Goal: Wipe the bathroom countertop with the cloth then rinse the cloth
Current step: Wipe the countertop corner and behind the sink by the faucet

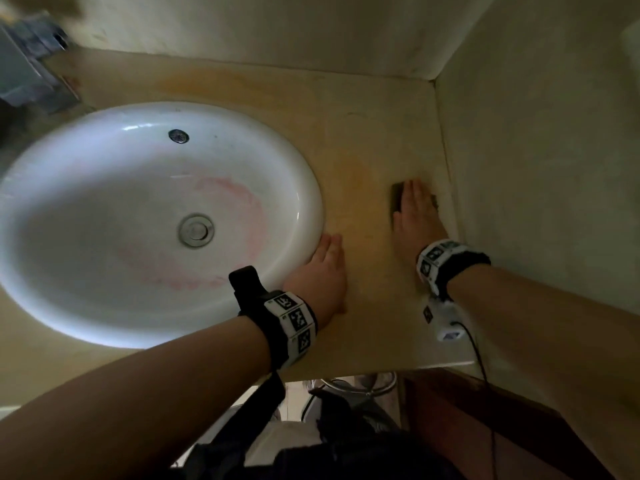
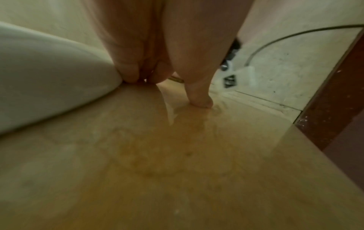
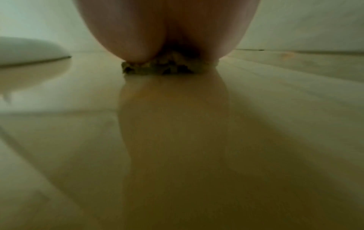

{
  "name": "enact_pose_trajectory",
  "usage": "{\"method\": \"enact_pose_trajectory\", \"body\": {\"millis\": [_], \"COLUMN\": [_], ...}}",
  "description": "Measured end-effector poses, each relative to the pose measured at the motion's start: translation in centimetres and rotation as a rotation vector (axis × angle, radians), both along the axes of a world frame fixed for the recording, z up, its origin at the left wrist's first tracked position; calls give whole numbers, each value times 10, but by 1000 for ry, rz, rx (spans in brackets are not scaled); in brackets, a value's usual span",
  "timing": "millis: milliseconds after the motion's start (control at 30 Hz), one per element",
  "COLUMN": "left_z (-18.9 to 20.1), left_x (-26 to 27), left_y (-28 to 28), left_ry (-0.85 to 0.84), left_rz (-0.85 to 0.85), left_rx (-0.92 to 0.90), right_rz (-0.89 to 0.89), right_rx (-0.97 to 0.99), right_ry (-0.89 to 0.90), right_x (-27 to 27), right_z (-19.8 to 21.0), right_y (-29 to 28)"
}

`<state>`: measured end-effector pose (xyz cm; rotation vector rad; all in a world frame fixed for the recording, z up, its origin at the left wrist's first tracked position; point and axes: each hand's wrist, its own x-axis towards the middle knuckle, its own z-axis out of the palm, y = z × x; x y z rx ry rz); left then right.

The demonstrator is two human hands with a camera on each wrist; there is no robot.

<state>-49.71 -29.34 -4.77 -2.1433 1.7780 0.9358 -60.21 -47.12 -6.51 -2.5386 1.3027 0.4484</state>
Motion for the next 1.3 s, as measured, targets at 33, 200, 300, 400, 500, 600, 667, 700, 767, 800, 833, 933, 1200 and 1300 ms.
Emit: {"method": "enact_pose_trajectory", "body": {"millis": [33, 200, 300, 400, 500, 600, 667, 700, 767, 800, 833, 933, 1200, 1300], "left_z": [-1, -5, -2, 0, -4, -7, -7, -7, -4, -3, 0, 6, -15, -19], "left_x": [0, 2, 2, 2, 3, 3, 3, 3, 3, 2, 2, 1, -8, -8], "left_y": [0, 2, 2, 1, 1, 1, 1, 1, 1, 2, 3, 4, 55, 75], "left_ry": [7, -47, -98, -100, -46, -37, -46, -53, -85, -105, -121, -148, -20, 26], "left_rz": [1, -53, -109, -105, -69, -73, -79, -86, -119, -134, -145, -192, -104, -60], "left_rx": [3, -8, -16, -31, -25, -32, -40, -42, -48, -54, -66, -117, -153, -192], "right_rz": [-6, 312, 439, 502, 415, 146, 11, -17, 10, 59, 119, 254, 12, 66], "right_rx": [-14, 42, 91, 118, 95, 55, 21, 13, 25, 45, 60, 77, 32, 36], "right_ry": [-16, -23, 12, 79, 152, 123, 78, 59, 48, 53, 52, 30, 53, 21], "right_x": [17, 101, 76, 21, -17, -27, -20, -13, 3, 8, 11, -8, -23, 22], "right_z": [0, -4, -1, 6, 8, 8, 5, 2, -3, -4, -4, -1, 4, 0], "right_y": [-14, -26, 14, 47, 44, 16, 7, 10, 28, 43, 59, 97, 61, 59]}}
